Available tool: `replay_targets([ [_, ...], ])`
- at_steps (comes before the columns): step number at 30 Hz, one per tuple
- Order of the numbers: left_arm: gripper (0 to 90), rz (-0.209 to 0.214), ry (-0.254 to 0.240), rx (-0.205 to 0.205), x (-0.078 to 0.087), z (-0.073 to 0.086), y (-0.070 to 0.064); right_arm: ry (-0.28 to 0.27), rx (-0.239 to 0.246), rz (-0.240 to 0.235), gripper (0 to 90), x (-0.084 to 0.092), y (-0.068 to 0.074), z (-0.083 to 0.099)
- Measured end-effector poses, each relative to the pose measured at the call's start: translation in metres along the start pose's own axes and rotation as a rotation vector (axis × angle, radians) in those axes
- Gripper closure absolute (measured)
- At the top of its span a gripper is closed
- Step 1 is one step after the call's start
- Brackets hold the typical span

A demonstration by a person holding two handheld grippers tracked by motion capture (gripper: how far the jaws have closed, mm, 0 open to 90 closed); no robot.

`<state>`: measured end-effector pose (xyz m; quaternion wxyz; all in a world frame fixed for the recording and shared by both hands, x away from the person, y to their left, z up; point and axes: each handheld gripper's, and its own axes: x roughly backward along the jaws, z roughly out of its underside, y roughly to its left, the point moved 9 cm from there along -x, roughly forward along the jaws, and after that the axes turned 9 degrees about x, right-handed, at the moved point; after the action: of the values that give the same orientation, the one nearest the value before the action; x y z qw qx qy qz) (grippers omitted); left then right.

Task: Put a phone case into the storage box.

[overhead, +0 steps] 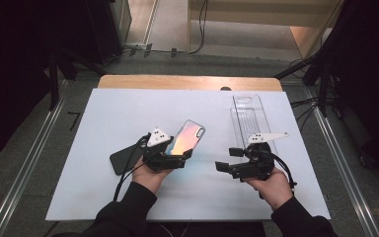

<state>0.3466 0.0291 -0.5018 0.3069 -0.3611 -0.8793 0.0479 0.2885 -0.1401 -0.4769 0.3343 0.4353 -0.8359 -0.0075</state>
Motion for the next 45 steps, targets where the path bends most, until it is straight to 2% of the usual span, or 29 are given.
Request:
replay_targets([
  [6,17.7,-0.029,-0.072,-0.013,0.003,0.001,-0.004,-0.023,-0.023,0.004,13.2,-0.005,-0.001,-0.014],
  [10,17.6,-0.043,-0.147,-0.044,0.006,0.000,-0.008,-0.029,-0.035,0.003,13.2,-0.011,-0.003,-0.021],
  [14,17.6,-0.057,-0.182,-0.054,0.009,0.000,-0.011,-0.037,-0.041,0.002,13.2,-0.016,-0.003,-0.028],
  [21,17.6,-0.062,-0.194,-0.009,0.008,0.007,-0.015,-0.046,-0.067,-0.013,13.3,-0.025,-0.003,-0.038],
  [23,17.6,-0.066,-0.210,-0.005,0.009,0.009,-0.017,-0.048,-0.074,-0.012,13.4,-0.027,-0.004,-0.040],
  [24,17.6,-0.067,-0.224,-0.008,0.009,0.009,-0.018,-0.048,-0.080,-0.014,13.6,-0.028,-0.004,-0.041],
  [27,17.6,-0.072,-0.224,-0.039,0.007,0.012,-0.023,-0.054,-0.086,-0.015,13.6,-0.032,-0.005,-0.044],
  [34,17.6,-0.056,-0.221,-0.050,0.005,0.015,-0.031,-0.056,-0.109,-0.017,13.9,-0.038,-0.009,-0.048],
  [36,17.6,-0.055,-0.226,-0.046,0.005,0.015,-0.031,-0.062,-0.121,-0.026,19.8,-0.039,-0.010,-0.049],
  [40,17.6,-0.056,-0.225,-0.037,0.005,0.015,-0.031,-0.066,-0.149,-0.042,21.6,-0.042,-0.012,-0.052],
  [45,17.6,-0.060,-0.224,-0.038,0.005,0.015,-0.032,-0.054,-0.192,-0.075,31.5,-0.049,-0.013,-0.054],
])
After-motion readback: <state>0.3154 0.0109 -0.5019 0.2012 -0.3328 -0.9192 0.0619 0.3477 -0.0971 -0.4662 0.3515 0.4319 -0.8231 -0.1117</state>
